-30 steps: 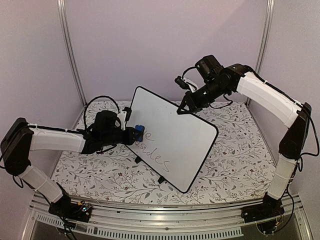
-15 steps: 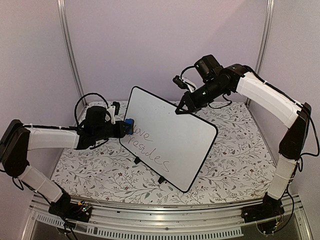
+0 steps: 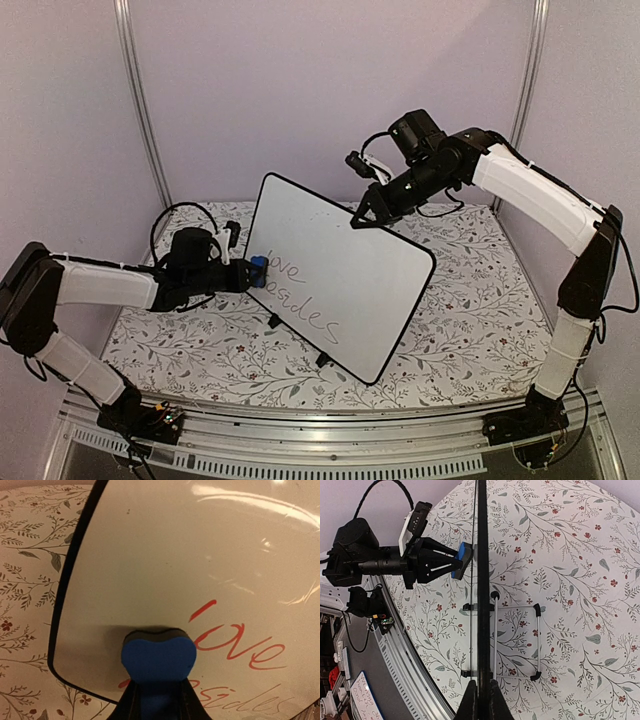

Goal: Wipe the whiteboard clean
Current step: Erase the whiteboard from the whiteboard stand.

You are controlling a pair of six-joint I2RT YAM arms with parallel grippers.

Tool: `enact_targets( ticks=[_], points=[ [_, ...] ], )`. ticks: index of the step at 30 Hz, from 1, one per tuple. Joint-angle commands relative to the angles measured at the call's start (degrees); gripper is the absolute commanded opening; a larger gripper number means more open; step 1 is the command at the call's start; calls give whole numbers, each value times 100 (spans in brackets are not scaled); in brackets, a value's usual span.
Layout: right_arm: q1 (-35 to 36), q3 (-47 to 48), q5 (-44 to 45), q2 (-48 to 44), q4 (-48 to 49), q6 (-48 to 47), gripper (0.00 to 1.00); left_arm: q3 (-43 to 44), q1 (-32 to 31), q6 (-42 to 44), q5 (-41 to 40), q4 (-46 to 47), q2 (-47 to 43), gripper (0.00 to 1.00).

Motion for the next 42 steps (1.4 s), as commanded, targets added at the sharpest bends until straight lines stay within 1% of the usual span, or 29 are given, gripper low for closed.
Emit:
enact_targets(
  ticks=[1, 6, 10, 20, 23, 26, 35, 38, 42],
  points=[
    [225, -98, -201, 23, -353, -309, 0, -247, -98, -157, 24, 141, -187, 0],
    [225, -65, -210, 46, -363, -317, 0, -412, -116, -254, 30, 247, -166, 0],
    [225, -71, -202, 37, -366, -317, 0, -340, -120, -221, -20, 231, -175, 0],
    [225, -72, -201, 39, -369, -307, 0, 404, -52, 107, -166, 72, 0, 0],
    [225, -81, -196, 37, -375, -309, 0, 507, -31, 96, -185, 40, 74, 0],
    [225, -81, -201, 22, -367, -309, 0, 366, -28, -21, -188, 52, 68, 0],
    [224, -103, -201, 32, -364, -309, 0, -426, -95, -403, -17, 511, 54, 0],
    [223, -85, -210, 50, -366, -309, 0, -514, -133, -470, 5, 609, 66, 0],
    [225, -72, -210, 55, -365, -309, 0, -373, -149, -426, 8, 567, 73, 0]
  ],
)
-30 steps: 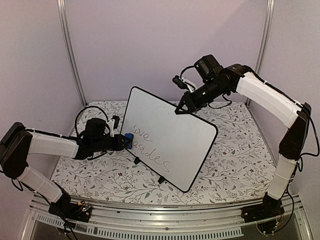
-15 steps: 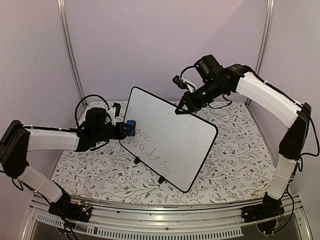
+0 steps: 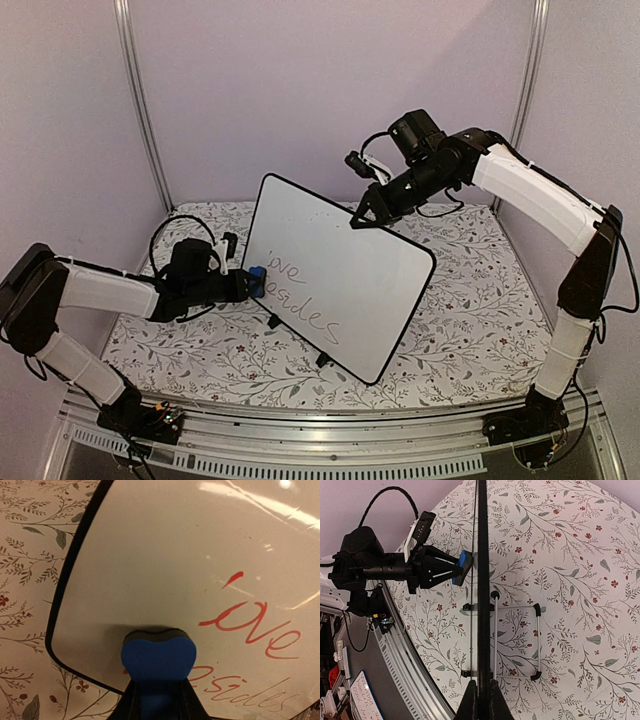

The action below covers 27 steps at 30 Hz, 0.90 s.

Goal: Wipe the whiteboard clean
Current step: Erase the whiteboard from the whiteboard stand.

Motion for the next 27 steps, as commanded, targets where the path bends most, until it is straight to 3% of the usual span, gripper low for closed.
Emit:
enact_targets(
  ticks=[1, 13, 27],
  points=[
    [218, -72, -186, 55, -375, -285, 0, 142, -74, -15, 71, 193, 44, 0],
    [218, -71, -199, 86, -384, -267, 0, 1142, -76, 297, -9, -168, 308, 0],
    [218, -98, -197, 63, -379, -267, 0, -117, -416, -98, 114, 501, 284, 0]
  ],
)
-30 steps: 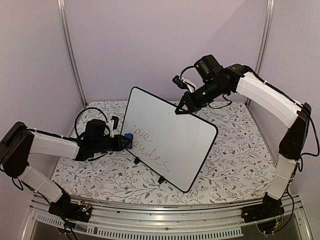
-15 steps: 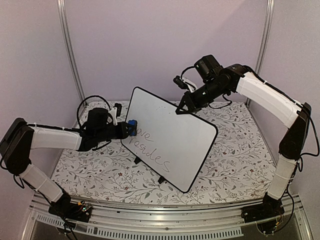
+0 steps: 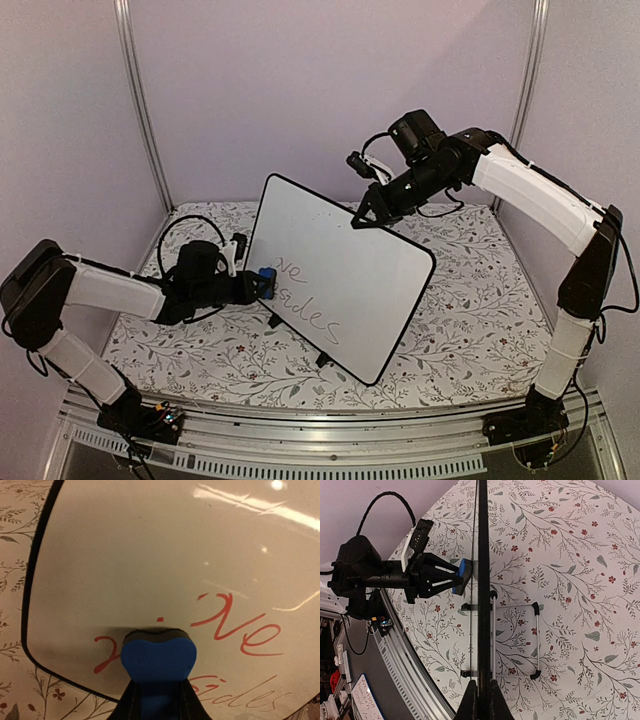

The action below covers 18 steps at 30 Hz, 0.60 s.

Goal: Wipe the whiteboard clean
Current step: Erase the whiteboard from the whiteboard stand.

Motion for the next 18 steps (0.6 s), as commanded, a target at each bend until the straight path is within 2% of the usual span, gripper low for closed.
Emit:
enact_targets(
  ticks=[1, 8, 18],
  points=[
    [220, -98, -281, 63, -357, -400, 0, -300, -212, -143, 12, 152, 64, 0],
    [220, -98, -272, 56, -370, -400, 0, -83, -158, 18, -139, 101, -12, 0],
    [225, -90, -280, 60, -359, -400, 0, 605, 325, 245, -132, -242, 72, 0]
  ],
)
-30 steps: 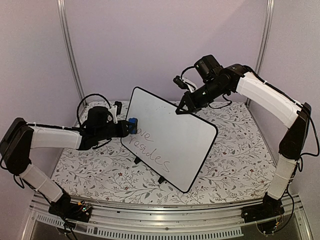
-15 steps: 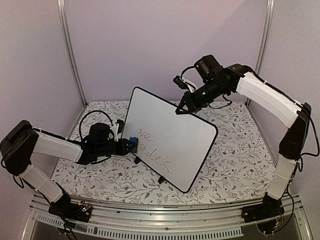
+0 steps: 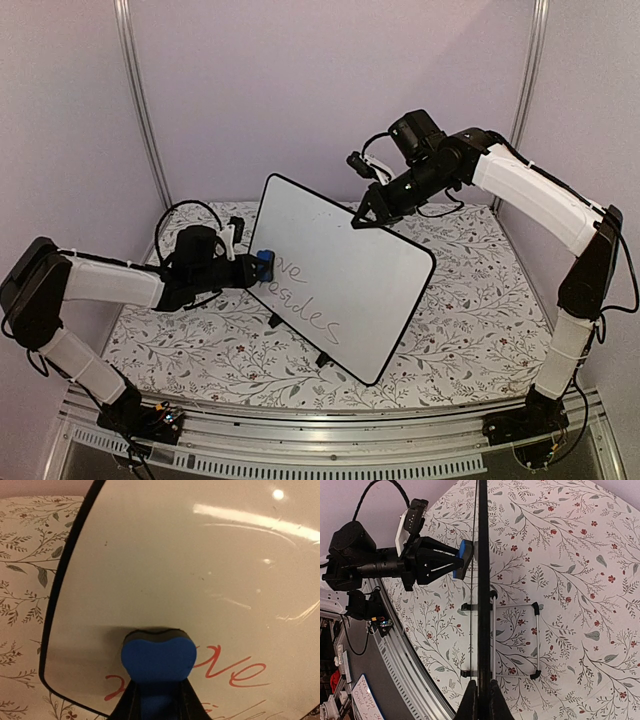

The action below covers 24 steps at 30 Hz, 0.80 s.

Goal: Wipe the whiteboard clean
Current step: Erase the whiteboard from the whiteboard stand.

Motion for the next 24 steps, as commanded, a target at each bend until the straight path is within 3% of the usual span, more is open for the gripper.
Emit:
enact_targets(
  ticks=[1, 6, 15, 24],
  points=[
    [221, -91, -286, 52, -350, -416, 0, 290, 203, 163, 10, -25, 100, 0],
    [220, -100, -274, 36, -364, -417, 0, 44, 168, 4, 453, 328, 267, 0],
    [220, -90, -284, 70, -354, -416, 0, -626, -192, -306, 240, 664, 264, 0],
    [222, -98, -284, 64, -354, -416, 0, -80, -262, -100, 172, 428, 237, 0]
  ],
)
